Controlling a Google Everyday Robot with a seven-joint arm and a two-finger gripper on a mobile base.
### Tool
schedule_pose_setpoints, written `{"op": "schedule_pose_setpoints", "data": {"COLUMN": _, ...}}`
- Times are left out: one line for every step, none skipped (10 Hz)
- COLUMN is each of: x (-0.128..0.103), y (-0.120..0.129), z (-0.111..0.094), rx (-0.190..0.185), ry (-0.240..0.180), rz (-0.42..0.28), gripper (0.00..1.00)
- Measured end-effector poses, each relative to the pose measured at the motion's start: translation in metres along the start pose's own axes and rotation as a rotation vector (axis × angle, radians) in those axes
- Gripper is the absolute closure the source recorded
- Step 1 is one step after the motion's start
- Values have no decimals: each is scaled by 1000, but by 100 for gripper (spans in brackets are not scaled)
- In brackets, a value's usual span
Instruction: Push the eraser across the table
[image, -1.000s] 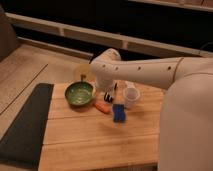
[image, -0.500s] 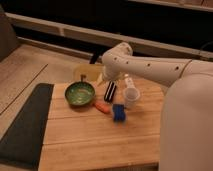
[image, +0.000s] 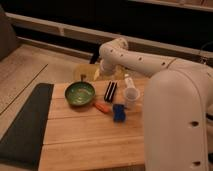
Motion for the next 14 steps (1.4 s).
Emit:
{"op": "schedule_pose_setpoints", "data": {"x": -2, "y": -3, "z": 6, "rx": 1, "ry": 7, "rz": 6, "gripper": 53}}
{"op": "schedule_pose_setpoints", "data": {"x": -4, "y": -4, "z": 16, "rx": -12, "ry": 16, "rz": 16, "gripper": 66}}
{"op": "schedule_pose_setpoints", "data": {"x": -4, "y": -3, "z": 23, "rx": -29, "ry": 23, "rz": 26, "gripper": 76}}
{"op": "schedule_pose_setpoints", "data": {"x": -5, "y": -1, "z": 29, "rx": -43, "ry": 25, "rz": 32, "gripper": 84}}
{"op": "schedule_pose_setpoints", "data": {"x": -6, "y": 0, "z": 35, "rx": -57, "ry": 24, "rz": 38, "gripper": 93}}
{"op": "schedule_pose_setpoints", "data": {"x": -7, "y": 1, "z": 42, "rx": -70, "ry": 22, "rz": 45, "gripper": 100}}
{"op": "schedule_pose_setpoints", "data": {"x": -8, "y": 1, "z": 48, "rx": -77, "ry": 21, "rz": 50, "gripper": 100}}
{"op": "schedule_pose_setpoints", "data": {"x": -9, "y": 0, "z": 54, "rx": -79, "ry": 21, "rz": 55, "gripper": 100}}
{"op": "schedule_pose_setpoints", "data": {"x": -9, "y": -1, "z": 61, "rx": -78, "ry": 23, "rz": 63, "gripper": 100}}
{"op": "schedule_pose_setpoints", "data": {"x": -9, "y": -2, "z": 68, "rx": -78, "ry": 27, "rz": 70, "gripper": 100}}
{"op": "schedule_pose_setpoints", "data": {"x": -8, "y": -2, "z": 75, "rx": -78, "ry": 35, "rz": 77, "gripper": 100}}
{"op": "schedule_pose_setpoints", "data": {"x": -5, "y": -4, "z": 86, "rx": -79, "ry": 52, "rz": 89, "gripper": 100}}
{"op": "schedule_pose_setpoints", "data": {"x": -3, "y": -4, "z": 93, "rx": -79, "ry": 64, "rz": 97, "gripper": 100}}
{"op": "schedule_pose_setpoints", "data": {"x": 0, "y": -5, "z": 101, "rx": -75, "ry": 79, "rz": 106, "gripper": 100}}
